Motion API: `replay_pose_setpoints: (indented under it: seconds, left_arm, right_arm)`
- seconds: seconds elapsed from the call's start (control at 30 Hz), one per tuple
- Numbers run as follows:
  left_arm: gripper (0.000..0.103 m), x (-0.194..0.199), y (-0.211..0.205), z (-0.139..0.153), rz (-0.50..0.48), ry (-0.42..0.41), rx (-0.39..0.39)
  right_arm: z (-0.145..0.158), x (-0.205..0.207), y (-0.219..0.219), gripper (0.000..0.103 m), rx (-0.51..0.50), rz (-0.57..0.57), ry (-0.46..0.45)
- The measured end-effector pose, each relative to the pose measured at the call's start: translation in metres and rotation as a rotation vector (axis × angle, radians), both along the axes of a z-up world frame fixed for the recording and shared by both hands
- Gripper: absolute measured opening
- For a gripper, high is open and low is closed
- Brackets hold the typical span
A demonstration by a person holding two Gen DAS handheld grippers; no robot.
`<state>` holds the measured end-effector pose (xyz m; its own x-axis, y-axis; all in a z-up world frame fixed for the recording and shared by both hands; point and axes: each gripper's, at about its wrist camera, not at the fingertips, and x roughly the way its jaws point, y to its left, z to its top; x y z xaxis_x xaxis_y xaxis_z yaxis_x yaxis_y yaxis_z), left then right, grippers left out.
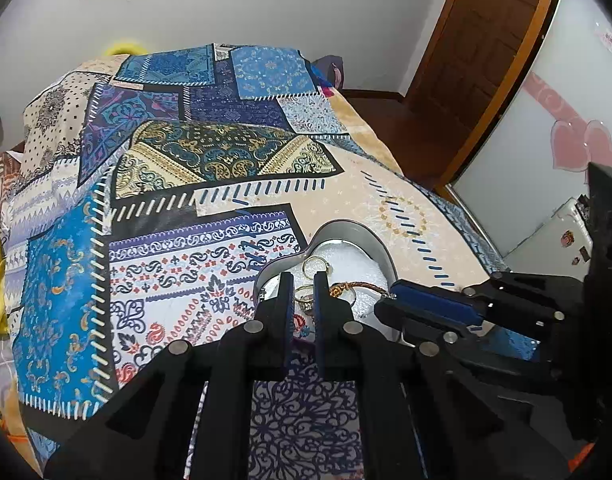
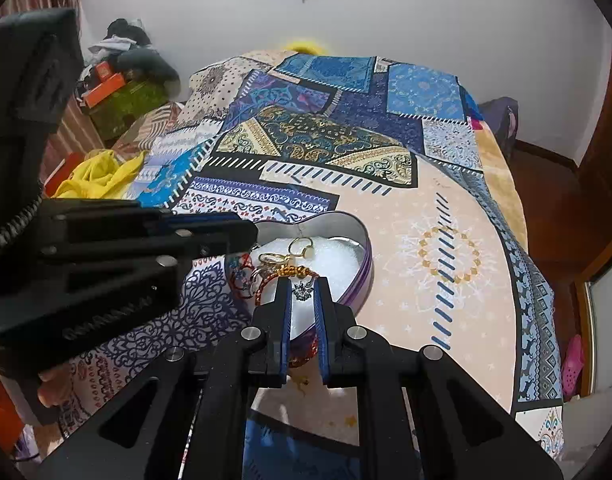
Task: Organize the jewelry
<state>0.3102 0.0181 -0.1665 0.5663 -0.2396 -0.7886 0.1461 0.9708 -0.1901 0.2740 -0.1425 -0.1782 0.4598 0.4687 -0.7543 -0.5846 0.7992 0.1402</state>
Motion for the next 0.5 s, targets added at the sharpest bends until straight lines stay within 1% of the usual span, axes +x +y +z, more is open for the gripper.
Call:
replay_pose_setpoints:
  seconds: [0.03,0.07,0.1,0.2,0.3,0.43,0.5]
  left_arm:
    - [0.012,-0.003,0.002,0.003,0.003,-0.004,-0.004]
    - [0.018,-0.004,0.003,0.006,0.006,-0.005,-0.005]
    - [0.021,-0.006,0.005,0.008,0.010,-0.008,-0.006]
    - [0.022,-0.015,0.009,0.019,0.025,-0.028,0.003]
    - [0.022,-0.025,0.012,0.032,0.033,-0.047,-0.002]
    - [0.022,-0.045,0.018,0.058,0.044,-0.100,-0.020]
    - [0.023,-0.062,0.020,0.076,0.046,-0.142,-0.047]
  right_arm:
    - [0.001,0.001,0.000,0.010,-0.002,-0.003,0.004]
    - [0.002,0.001,0.000,0.010,-0.005,-0.007,0.005]
    - [0.004,0.001,0.000,0.010,-0.008,-0.011,0.004]
    - [0.011,-0.001,-0.002,0.011,-0.011,-0.022,-0.005]
    - [0.026,-0.008,-0.007,0.012,-0.007,-0.031,-0.030]
    - [0.057,-0.026,-0.015,0.013,0.007,-0.045,-0.110]
    - [0.078,-0.040,-0.023,0.013,0.034,-0.058,-0.165]
